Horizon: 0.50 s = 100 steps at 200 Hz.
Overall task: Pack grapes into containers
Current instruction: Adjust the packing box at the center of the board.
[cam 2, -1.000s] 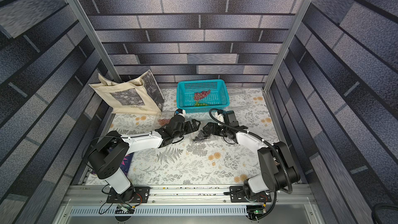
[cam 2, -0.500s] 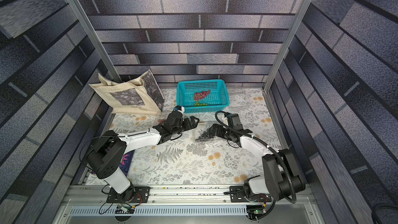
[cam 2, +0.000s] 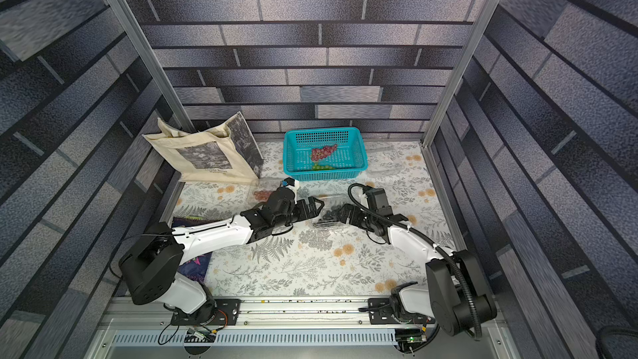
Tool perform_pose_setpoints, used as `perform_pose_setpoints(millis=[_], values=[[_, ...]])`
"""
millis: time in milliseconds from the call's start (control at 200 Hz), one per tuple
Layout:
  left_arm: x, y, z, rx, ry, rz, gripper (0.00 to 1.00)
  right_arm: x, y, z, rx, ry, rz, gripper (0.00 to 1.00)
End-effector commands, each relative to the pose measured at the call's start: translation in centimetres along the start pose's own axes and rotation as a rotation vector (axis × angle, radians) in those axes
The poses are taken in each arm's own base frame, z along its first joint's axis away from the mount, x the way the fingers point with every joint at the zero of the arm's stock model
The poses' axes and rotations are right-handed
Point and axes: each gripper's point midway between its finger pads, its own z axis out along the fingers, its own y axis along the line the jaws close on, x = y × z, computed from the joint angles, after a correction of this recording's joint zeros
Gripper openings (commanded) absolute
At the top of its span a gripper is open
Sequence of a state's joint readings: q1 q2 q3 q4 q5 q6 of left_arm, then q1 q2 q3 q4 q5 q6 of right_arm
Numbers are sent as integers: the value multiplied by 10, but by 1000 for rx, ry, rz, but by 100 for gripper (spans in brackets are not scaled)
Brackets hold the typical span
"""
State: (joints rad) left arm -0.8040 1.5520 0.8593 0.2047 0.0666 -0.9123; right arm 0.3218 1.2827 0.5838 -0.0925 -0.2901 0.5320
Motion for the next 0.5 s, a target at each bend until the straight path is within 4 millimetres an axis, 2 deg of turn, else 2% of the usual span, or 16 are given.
perform_pose_setpoints(millis=[0, 245, 496], values=[[8, 19, 8, -73, 16, -38, 100, 4, -2, 0, -14, 4, 27, 100], [16, 24, 28, -114, 76, -36, 100, 6, -1, 2, -29, 0, 51, 100], [9, 6, 50, -42, 75, -46, 100, -1, 3, 3, -39, -10, 69, 100]])
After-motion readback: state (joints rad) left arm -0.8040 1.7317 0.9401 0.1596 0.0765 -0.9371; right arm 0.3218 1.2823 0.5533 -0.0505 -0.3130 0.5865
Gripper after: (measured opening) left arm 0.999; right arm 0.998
